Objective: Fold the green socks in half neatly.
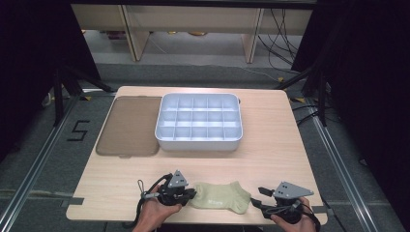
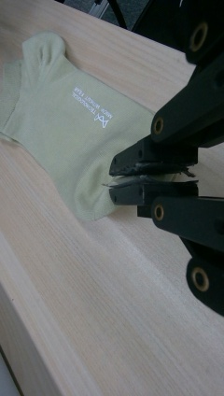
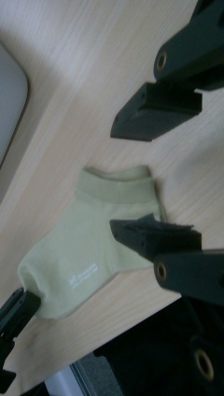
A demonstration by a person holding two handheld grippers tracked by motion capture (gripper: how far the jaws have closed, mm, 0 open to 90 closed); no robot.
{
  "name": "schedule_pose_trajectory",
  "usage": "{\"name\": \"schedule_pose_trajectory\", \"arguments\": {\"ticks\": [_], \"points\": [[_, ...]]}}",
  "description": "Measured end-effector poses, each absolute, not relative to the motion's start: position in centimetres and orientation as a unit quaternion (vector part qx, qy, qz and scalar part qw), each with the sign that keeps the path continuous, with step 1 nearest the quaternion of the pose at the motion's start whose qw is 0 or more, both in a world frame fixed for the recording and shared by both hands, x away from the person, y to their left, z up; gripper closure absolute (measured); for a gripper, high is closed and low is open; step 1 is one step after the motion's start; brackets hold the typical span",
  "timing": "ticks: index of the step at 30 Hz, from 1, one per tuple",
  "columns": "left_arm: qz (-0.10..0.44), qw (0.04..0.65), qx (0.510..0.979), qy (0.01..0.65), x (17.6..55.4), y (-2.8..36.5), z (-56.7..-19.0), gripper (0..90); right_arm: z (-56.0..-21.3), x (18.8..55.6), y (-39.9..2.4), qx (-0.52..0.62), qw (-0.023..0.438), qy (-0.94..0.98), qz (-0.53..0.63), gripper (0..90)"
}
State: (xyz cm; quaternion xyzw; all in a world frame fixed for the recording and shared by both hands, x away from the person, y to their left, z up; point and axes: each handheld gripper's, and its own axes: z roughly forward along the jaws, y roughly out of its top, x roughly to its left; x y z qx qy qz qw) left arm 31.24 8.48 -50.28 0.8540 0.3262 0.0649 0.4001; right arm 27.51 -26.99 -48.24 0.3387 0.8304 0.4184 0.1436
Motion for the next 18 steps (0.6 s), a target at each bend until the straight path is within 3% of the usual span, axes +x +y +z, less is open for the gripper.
{"name": "schedule_pose_trajectory", "arguments": {"ticks": [10, 18], "points": [[0.070, 0.391, 0.852, 0.341, 31.4, 10.6, -50.0, 83.9, -47.6, 28.3, -23.9, 0.305, 0.123, 0.843, 0.425, 76.9], [0.076, 0.382, 0.853, 0.348, 31.6, 11.9, -50.1, 84.1, -48.1, 29.4, -20.4, 0.265, 0.105, 0.867, 0.409, 85.8]]}}
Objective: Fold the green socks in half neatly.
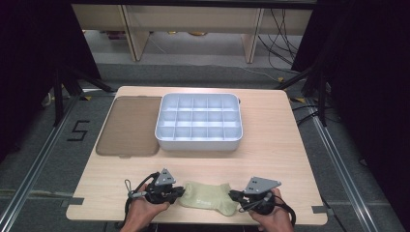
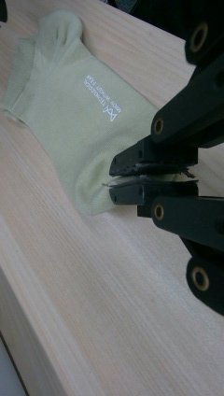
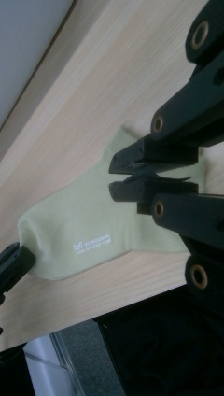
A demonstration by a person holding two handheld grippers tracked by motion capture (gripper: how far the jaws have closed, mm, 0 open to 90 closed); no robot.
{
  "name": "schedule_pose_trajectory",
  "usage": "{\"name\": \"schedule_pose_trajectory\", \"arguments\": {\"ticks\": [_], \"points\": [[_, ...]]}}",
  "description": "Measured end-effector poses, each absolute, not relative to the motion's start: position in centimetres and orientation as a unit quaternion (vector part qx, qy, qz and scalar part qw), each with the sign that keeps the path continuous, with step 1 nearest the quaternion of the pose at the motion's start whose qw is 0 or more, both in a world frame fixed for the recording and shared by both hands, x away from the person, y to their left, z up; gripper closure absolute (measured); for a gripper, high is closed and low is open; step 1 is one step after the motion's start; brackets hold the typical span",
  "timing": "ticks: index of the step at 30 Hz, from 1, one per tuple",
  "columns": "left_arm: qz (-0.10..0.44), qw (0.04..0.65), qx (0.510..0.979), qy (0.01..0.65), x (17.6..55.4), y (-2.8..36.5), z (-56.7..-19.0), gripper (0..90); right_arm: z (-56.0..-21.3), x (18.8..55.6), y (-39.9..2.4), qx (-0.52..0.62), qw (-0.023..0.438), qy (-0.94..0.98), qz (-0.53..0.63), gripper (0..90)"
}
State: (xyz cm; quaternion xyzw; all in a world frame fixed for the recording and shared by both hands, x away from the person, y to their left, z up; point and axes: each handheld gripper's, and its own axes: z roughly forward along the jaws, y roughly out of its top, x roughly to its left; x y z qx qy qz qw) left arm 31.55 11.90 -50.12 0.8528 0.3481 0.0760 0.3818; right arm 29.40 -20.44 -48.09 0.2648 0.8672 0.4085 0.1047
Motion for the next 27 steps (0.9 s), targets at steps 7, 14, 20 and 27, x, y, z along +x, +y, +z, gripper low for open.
{"name": "schedule_pose_trajectory", "arguments": {"ticks": [7, 14, 20, 27], "points": [[0.075, 0.384, 0.849, 0.355, 31.3, 12.5, -50.1, 84.1, -48.7, 30.5, -17.8, 0.249, 0.088, 0.878, 0.400, 86.9], [0.076, 0.386, 0.846, 0.360, 31.1, 13.5, -50.1, 84.1, -49.6, 31.5, -16.2, 0.239, 0.074, 0.889, 0.382, 87.7], [0.076, 0.387, 0.848, 0.355, 30.9, 13.7, -50.0, 84.1, -50.4, 32.6, -15.7, 0.249, 0.080, 0.897, 0.356, 88.7], [0.078, 0.396, 0.840, 0.362, 30.9, 14.0, -49.6, 84.1, -50.8, 33.9, -15.0, 0.244, 0.091, 0.896, 0.360, 89.8]]}}
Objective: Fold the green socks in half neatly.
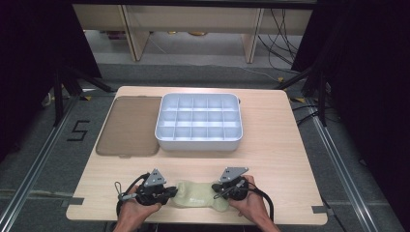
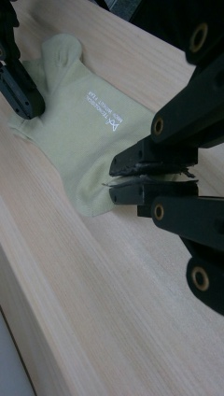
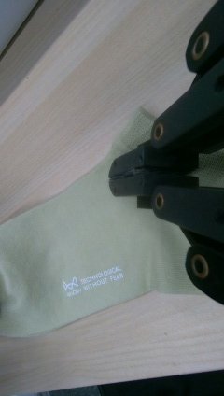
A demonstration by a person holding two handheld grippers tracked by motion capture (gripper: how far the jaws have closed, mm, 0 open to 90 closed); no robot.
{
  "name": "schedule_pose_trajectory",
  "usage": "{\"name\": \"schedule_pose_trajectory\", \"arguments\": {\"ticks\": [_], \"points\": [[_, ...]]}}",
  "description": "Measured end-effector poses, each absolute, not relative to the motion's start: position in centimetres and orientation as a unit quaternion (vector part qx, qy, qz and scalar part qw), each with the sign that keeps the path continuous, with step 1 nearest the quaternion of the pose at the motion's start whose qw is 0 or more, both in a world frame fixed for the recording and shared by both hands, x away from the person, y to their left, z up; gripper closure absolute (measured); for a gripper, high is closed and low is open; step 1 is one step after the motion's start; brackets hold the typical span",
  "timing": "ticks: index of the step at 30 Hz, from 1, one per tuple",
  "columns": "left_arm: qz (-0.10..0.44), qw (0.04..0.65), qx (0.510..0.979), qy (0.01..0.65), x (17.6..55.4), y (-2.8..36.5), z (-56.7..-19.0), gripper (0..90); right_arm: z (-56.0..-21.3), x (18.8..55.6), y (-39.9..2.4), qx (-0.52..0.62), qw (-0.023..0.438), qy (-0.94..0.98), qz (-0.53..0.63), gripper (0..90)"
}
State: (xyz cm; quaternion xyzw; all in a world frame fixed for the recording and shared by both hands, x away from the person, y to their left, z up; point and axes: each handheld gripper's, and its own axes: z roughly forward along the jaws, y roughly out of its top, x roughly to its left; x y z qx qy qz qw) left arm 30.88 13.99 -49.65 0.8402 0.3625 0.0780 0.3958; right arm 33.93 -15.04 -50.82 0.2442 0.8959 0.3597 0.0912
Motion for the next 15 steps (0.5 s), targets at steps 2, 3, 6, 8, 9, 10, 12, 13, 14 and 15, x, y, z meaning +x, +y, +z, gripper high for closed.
{"name": "schedule_pose_trajectory", "arguments": {"ticks": [2, 3, 6, 8, 9, 10, 12, 13, 14, 15], "points": [[0.083, 0.392, 0.841, 0.364, 31.09, 14.22, -49.74, 84.1, -50.63, 34.17, -14.84, 0.241, 0.090, 0.900, 0.351, 89.8], [0.083, 0.392, 0.841, 0.364, 31.09, 14.22, -49.74, 84.1, -50.63, 34.17, -14.84, 0.241, 0.090, 0.900, 0.351, 89.8], [0.085, 0.391, 0.841, 0.365, 31.34, 14.46, -49.81, 84.1, -50.75, 34.54, -14.37, 0.244, 0.089, 0.898, 0.356, 89.8], [0.084, 0.388, 0.843, 0.364, 31.42, 14.57, -49.73, 84.1, -50.77, 34.76, -14.25, 0.242, 0.086, 0.898, 0.356, 89.8], [0.085, 0.390, 0.841, 0.365, 31.45, 14.59, -49.73, 84.1, -50.64, 34.82, -14.27, 0.242, 0.090, 0.900, 0.352, 89.8], [0.085, 0.391, 0.841, 0.365, 31.50, 14.64, -49.73, 84.1, -50.75, 34.82, -14.13, 0.246, 0.094, 0.897, 0.355, 89.7], [0.084, 0.389, 0.843, 0.363, 31.62, 14.82, -49.68, 84.1, -50.68, 34.94, -14.09, 0.243, 0.089, 0.900, 0.352, 89.7], [0.083, 0.390, 0.841, 0.366, 31.60, 14.81, -49.68, 84.1, -50.68, 34.96, -14.08, 0.244, 0.087, 0.899, 0.353, 89.7], [0.081, 0.392, 0.837, 0.372, 31.56, 14.73, -49.67, 84.1, -50.70, 34.96, -14.07, 0.243, 0.088, 0.899, 0.353, 89.7], [0.083, 0.393, 0.839, 0.368, 31.60, 14.71, -49.57, 84.1, -50.82, 34.97, -14.01, 0.240, 0.096, 0.897, 0.358, 89.7]]}}
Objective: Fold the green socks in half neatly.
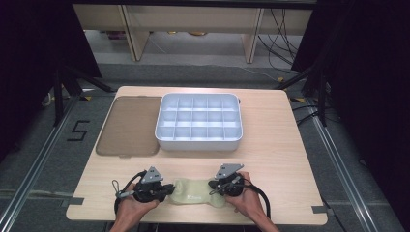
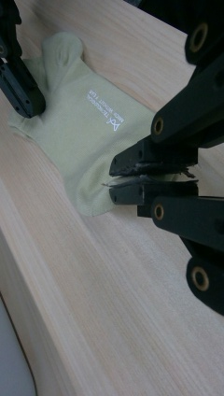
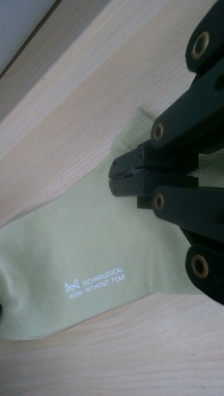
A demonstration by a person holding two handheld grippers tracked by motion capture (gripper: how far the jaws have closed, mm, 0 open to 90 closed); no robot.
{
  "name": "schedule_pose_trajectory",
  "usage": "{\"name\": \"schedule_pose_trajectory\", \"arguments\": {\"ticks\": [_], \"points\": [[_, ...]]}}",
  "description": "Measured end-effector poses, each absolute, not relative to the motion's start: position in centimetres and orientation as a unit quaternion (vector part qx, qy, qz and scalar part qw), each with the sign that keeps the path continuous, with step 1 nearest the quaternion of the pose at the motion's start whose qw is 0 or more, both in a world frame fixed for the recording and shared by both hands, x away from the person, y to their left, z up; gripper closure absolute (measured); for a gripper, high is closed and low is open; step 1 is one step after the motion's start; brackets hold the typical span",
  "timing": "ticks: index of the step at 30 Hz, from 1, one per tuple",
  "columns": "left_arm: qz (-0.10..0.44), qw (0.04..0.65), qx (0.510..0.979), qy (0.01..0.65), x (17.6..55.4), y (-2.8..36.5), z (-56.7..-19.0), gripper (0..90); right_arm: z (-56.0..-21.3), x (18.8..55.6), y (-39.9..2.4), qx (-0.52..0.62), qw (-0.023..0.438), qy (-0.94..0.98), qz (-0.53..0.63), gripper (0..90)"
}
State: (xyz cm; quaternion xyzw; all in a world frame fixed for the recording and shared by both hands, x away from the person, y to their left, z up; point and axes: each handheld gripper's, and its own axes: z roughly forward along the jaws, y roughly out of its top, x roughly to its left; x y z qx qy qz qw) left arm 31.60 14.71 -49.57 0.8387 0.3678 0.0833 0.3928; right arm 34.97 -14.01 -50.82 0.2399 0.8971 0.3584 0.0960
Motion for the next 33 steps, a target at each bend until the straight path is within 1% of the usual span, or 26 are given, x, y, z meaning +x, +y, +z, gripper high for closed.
{"name": "schedule_pose_trajectory", "arguments": {"ticks": [2, 3, 5, 10, 12, 17, 19, 21, 23, 26, 29, 32, 33], "points": [[0.081, 0.398, 0.836, 0.367, 31.6, 14.5, -49.3, 84.1, -50.8, 35.0, -14.0, 0.239, 0.096, 0.898, 0.358, 89.6], [0.083, 0.400, 0.836, 0.367, 31.6, 14.5, -49.1, 84.1, -50.7, 35.0, -14.1, 0.243, 0.085, 0.899, 0.353, 89.6], [0.084, 0.404, 0.833, 0.367, 31.6, 14.4, -49.0, 84.1, -50.7, 35.0, -14.1, 0.243, 0.088, 0.899, 0.354, 89.5], [0.086, 0.411, 0.832, 0.363, 31.6, 14.1, -48.4, 84.0, -50.4, 35.0, -14.2, 0.245, 0.087, 0.894, 0.364, 86.2], [0.081, 0.413, 0.831, 0.364, 31.6, 14.0, -48.3, 84.0, -49.9, 34.8, -14.4, 0.238, 0.087, 0.894, 0.369, 86.6], [0.086, 0.413, 0.833, 0.358, 31.6, 13.9, -47.9, 84.0, -49.1, 34.1, -15.7, 0.244, 0.087, 0.892, 0.370, 88.2], [0.086, 0.416, 0.831, 0.359, 31.6, 13.8, -47.7, 84.0, -49.1, 33.8, -16.3, 0.249, 0.088, 0.889, 0.373, 88.5], [0.087, 0.416, 0.832, 0.358, 31.6, 13.8, -47.5, 84.1, -49.1, 33.5, -17.1, 0.250, 0.078, 0.894, 0.363, 88.7], [0.083, 0.418, 0.829, 0.361, 31.6, 13.6, -47.5, 84.0, -49.4, 33.2, -17.7, 0.255, 0.081, 0.890, 0.369, 88.7], [0.087, 0.421, 0.831, 0.353, 31.7, 13.5, -46.9, 84.0, -49.5, 32.9, -18.2, 0.260, 0.075, 0.894, 0.356, 88.7], [0.088, 0.427, 0.827, 0.355, 31.7, 13.3, -46.7, 84.1, -50.2, 32.9, -18.1, 0.258, 0.076, 0.895, 0.355, 89.6], [0.089, 0.430, 0.828, 0.348, 31.8, 12.9, -46.1, 84.1, -50.3, 33.0, -18.0, 0.258, 0.077, 0.895, 0.355, 90.0], [0.086, 0.435, 0.823, 0.354, 31.8, 12.7, -46.0, 84.1, -50.2, 33.1, -18.0, 0.257, 0.074, 0.897, 0.351, 90.0]]}}
